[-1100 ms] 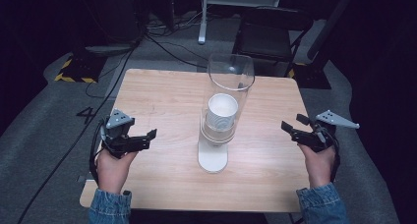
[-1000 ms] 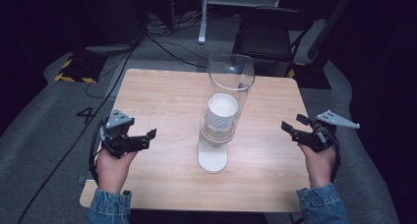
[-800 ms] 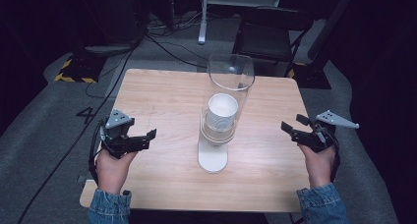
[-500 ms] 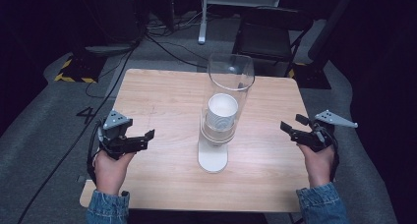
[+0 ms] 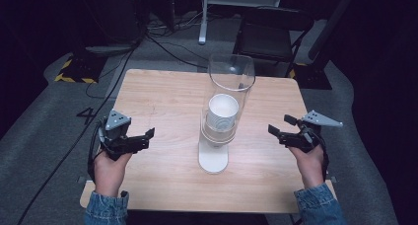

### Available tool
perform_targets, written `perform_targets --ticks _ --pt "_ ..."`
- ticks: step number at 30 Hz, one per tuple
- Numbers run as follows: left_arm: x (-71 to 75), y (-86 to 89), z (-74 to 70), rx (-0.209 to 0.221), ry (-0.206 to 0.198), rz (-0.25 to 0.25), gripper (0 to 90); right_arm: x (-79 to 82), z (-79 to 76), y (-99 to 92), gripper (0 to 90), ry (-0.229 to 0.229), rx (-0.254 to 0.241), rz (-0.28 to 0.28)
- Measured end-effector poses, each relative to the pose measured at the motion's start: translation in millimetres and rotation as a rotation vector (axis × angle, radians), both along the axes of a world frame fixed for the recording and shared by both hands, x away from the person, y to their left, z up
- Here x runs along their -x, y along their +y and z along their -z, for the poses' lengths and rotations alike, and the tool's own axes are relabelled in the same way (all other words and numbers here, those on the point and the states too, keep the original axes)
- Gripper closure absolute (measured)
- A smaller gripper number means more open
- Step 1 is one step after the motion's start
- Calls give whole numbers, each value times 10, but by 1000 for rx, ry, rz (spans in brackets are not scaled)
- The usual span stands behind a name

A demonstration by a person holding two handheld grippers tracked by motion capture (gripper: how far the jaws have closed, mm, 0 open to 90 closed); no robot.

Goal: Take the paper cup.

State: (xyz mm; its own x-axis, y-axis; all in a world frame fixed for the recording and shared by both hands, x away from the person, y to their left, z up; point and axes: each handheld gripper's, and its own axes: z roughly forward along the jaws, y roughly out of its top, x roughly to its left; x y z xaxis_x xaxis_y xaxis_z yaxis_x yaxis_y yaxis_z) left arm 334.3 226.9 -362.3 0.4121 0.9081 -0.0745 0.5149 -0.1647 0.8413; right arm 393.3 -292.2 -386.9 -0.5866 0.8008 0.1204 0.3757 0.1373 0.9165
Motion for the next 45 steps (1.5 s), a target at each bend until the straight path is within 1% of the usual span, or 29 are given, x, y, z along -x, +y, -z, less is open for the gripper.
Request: perform_targets --ticks 1,3,5,6,8,9,11,12,13,14,16,20,21,27,28,30,31,32,33,34,35,36,41,42,43,44,45 --pt "1 -1 1 8 -1 -7 154 -1 4 50 154 0 6 -11" --pt "-2 0 1 6 -1 -4 154 1 5 69 154 4 7 -15" --pt "-2 -8 5 11 6 -4 154 2 9 122 154 4 16 -32" --pt "-7 -12 10 7 8 1 154 3 14 173 153 10 16 -47" --pt "-10 -18 15 6 7 2 154 2 17 190 152 12 19 -57" --pt "-12 -29 19 7 11 -1 154 3 30 253 151 24 12 -79" --pt "-14 -32 19 5 11 3 154 4 36 283 150 28 15 -90" --pt "-16 -36 20 4 11 8 154 5 43 317 149 34 14 -105" --pt "-18 -43 23 1 15 9 154 8 59 390 149 39 17 -132" --pt "-18 -43 23 1 15 9 154 8 59 390 149 39 17 -132" --pt "-22 -46 27 -3 13 12 154 11 76 463 149 44 18 -158" --pt "-19 -46 24 -2 11 12 154 18 106 578 148 56 -2 -209" --pt "-17 -50 24 0 10 9 154 21 120 618 147 66 -17 -237" --pt "-27 -65 36 -9 15 17 154 32 186 817 144 95 -11 -316" --pt "-27 -65 36 -9 15 17 154 32 186 817 144 95 -11 -316" --pt "-29 -75 39 -12 16 20 154 46 220 918 144 90 8 -347" --pt "-29 -75 39 -12 16 20 154 46 220 918 144 90 8 -347" --pt "-30 -86 46 -7 19 16 154 58 234 979 149 79 23 -363" --pt "-30 -86 46 -7 19 16 154 58 234 979 149 79 23 -363" --pt "-33 -85 47 -9 24 22 154 60 241 1003 153 75 23 -385" --pt "-36 -86 49 -12 29 25 154 66 258 1041 155 64 5 -434" --pt "-38 -96 54 -14 35 28 154 71 271 1071 155 51 0 -443" --pt "-42 -113 62 -18 38 31 154 68 318 1155 157 31 11 -442" --pt "-43 -117 67 -19 41 34 154 43 354 1201 159 23 20 -440" --pt "-42 -119 68 -17 43 32 154 26 371 1216 162 19 8 -443" --pt "-42 -119 68 -17 43 32 155 26 371 1216 162 19 8 -443" --pt "-42 -118 67 -18 45 33 155 7 390 1230 167 14 -8 -445"
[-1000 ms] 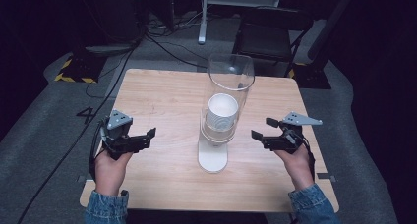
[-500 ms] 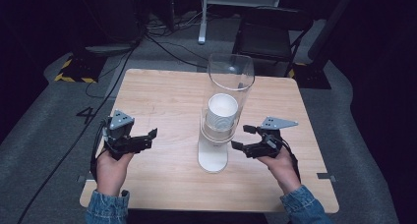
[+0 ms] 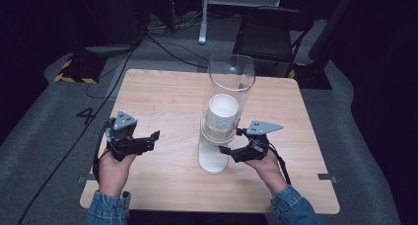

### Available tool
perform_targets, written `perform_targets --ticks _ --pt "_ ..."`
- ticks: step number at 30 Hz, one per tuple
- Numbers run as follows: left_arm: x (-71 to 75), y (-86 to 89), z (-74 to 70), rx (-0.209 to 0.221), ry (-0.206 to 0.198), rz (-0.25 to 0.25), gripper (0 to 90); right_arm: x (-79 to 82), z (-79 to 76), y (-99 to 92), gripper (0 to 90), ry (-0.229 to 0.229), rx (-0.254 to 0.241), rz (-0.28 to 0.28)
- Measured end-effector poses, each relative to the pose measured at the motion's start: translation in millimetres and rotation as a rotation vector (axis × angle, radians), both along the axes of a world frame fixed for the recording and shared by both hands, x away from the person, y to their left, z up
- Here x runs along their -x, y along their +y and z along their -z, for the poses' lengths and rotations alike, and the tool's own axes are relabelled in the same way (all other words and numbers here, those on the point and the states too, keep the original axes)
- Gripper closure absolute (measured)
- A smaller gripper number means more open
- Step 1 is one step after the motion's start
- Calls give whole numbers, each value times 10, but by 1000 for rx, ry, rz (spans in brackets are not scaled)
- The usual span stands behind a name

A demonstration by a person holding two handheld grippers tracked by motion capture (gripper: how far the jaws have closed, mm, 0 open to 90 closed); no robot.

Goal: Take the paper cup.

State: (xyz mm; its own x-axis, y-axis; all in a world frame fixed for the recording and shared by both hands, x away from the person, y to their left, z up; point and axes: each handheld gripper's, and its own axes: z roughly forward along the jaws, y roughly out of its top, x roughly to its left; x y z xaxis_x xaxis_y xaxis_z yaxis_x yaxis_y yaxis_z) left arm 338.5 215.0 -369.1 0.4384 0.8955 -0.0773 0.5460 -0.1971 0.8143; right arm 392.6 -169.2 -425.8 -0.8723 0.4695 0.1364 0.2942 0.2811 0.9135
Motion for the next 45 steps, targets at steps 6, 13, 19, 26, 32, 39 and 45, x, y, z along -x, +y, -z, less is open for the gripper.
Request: perform_targets --ticks 6,13,19,26,32,39,45 --pt "2 16 -3 -4 6 4 155 -36 70 151 182 -24 -5 2" --pt "5 23 -2 -6 8 8 154 18 99 263 307 -61 17 16" --pt "7 25 -3 -7 2 3 154 44 99 271 335 -82 25 40" --pt "9 24 -2 -5 6 8 154 41 101 262 342 -107 45 42" --pt "11 31 2 -2 7 6 154 26 115 240 343 -126 50 39" --pt "14 53 1 -1 13 7 154 19 111 218 343 -157 83 49" --pt "20 63 -1 1 12 7 154 19 117 216 343 -161 86 55"
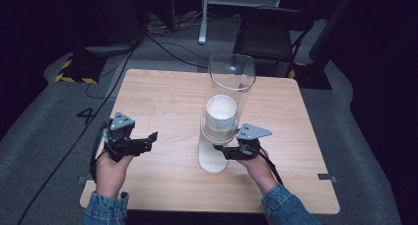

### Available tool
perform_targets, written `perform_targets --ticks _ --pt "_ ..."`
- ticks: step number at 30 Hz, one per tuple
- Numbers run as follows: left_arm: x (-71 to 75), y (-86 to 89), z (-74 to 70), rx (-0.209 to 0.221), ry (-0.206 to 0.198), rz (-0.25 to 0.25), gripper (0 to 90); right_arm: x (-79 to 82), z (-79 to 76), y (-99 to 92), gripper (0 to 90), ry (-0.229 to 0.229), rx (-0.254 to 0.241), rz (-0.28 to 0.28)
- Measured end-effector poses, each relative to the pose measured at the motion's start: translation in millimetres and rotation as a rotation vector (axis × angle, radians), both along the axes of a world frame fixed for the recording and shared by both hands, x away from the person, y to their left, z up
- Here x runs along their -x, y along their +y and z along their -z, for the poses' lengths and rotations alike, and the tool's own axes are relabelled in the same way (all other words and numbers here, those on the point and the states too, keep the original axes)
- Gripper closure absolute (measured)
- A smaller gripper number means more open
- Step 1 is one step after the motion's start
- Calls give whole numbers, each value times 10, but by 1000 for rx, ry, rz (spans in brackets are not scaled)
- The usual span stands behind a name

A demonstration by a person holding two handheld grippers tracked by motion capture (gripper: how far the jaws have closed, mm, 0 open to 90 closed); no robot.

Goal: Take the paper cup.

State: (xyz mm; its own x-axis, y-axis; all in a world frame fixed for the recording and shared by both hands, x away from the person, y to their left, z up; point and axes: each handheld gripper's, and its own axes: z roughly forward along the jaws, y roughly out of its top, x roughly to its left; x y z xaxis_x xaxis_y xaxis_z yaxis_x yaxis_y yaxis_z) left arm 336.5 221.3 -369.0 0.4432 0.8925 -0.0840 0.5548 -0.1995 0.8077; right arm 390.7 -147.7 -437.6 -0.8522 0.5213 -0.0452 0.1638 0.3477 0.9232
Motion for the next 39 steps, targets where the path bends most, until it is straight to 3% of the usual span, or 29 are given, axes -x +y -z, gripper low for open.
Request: perform_targets --ticks 9,15,35,38,39 --pt "0 -7 1 -1 7 5 154 14 39 34 342 20 -37 9" --pt "-3 0 4 -4 6 4 154 18 88 77 343 73 -79 -12" --pt "0 -14 7 -8 7 9 154 28 91 75 347 29 -47 -7" --pt "2 -10 3 -6 6 8 154 39 83 69 353 46 -33 2" --pt "4 -8 1 -4 8 9 154 29 96 77 360 64 5 13"
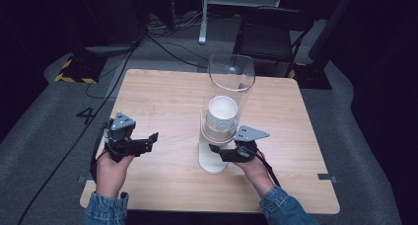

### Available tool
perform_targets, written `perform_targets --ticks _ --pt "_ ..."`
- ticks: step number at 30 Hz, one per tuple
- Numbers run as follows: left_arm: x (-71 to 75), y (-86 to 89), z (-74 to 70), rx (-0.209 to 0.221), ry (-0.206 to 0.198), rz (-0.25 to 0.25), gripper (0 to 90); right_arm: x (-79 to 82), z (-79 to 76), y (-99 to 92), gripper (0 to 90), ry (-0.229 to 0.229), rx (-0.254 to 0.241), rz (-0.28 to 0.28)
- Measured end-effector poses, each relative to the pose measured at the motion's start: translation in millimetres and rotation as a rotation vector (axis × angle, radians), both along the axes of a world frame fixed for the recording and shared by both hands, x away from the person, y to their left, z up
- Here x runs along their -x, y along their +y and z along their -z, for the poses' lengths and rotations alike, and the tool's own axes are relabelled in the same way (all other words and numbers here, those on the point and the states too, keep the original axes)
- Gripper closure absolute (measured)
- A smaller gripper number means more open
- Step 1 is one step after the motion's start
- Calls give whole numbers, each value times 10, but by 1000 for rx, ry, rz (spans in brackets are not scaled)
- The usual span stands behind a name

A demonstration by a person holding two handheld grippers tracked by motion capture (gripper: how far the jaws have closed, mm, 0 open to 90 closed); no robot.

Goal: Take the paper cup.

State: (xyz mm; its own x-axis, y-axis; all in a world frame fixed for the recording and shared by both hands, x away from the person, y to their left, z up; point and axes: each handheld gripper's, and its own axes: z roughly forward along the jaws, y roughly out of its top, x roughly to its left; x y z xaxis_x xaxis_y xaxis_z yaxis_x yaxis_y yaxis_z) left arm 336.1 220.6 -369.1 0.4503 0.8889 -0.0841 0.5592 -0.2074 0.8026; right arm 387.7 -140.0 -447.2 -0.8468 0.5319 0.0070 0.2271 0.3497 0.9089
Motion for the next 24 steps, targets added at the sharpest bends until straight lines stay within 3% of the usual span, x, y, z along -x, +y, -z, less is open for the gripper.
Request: perform_targets --ticks 1,2,6,13,24 --pt "0 2 -1 1 -1 0 154 -20 70 -19 358 42 18 4" --pt "0 8 -8 2 -7 -3 154 -32 104 -37 355 57 -4 -2" --pt "1 16 -13 3 -8 -2 154 -14 134 -29 350 21 0 -2" --pt "-17 5 -3 -2 -2 4 154 -33 268 -46 344 72 30 -5" --pt "-41 -3 -5 5 2 9 154 -11 393 -40 344 102 77 -19"
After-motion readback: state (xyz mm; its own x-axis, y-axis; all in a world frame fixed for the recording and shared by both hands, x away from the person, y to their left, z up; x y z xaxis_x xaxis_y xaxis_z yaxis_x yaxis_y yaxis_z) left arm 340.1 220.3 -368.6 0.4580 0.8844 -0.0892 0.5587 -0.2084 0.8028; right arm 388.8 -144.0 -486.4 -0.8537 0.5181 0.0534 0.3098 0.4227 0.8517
